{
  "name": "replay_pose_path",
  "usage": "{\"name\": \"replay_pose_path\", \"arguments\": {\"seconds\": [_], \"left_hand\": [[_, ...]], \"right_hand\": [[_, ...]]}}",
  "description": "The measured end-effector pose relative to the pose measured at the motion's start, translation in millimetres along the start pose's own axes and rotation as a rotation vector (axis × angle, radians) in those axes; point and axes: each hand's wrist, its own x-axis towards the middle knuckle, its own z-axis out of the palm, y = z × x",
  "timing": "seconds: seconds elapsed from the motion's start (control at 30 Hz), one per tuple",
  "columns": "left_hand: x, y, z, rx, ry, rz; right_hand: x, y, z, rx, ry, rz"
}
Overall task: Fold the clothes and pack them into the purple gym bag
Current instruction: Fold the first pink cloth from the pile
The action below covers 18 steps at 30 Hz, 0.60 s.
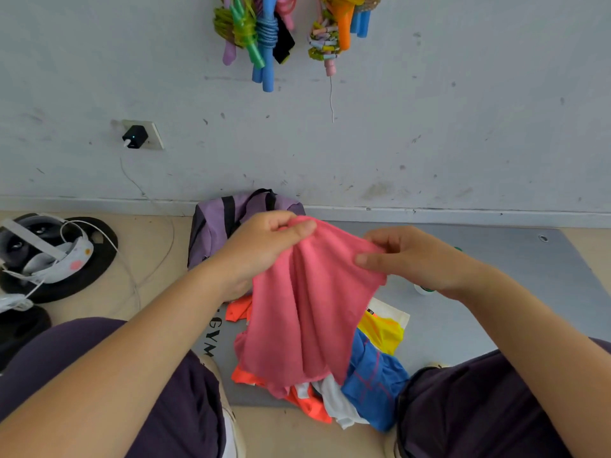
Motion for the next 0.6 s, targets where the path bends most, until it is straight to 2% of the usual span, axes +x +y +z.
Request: {"name": "replay_pose_path", "arguments": {"seconds": [0.07,0.17,0.3,0.4,0.5,0.6], "left_hand": [[4.0,-1.5,-4.9,-0.039,0.085,-0.015],[8.1,-3.4,-9.8,0.033,0.144,-0.003],[8.7,-4.0,-12.7,0.132,0.117,0.021],[4.1,-2.1,-8.6,0.173,0.079,0.083],[-3.2,3.3,-2.6,0.199,-0.028,0.176],[-9.4,11.0,0.6,0.252,-0.252,0.231]], "right_hand": [[-0.3,0.9,-2.3,-0.054,0.034,0.019],[-0.3,-0.5,-3.1,0.002,0.125,-0.013],[0.7,-0.1,-3.2,0.114,0.216,-0.039],[0.1,0.3,0.2,0.104,0.180,-0.044],[-0.7,-0.8,6.2,0.082,0.072,-0.061],[-2.0,-3.9,12.4,0.089,-0.072,-0.068]]}}
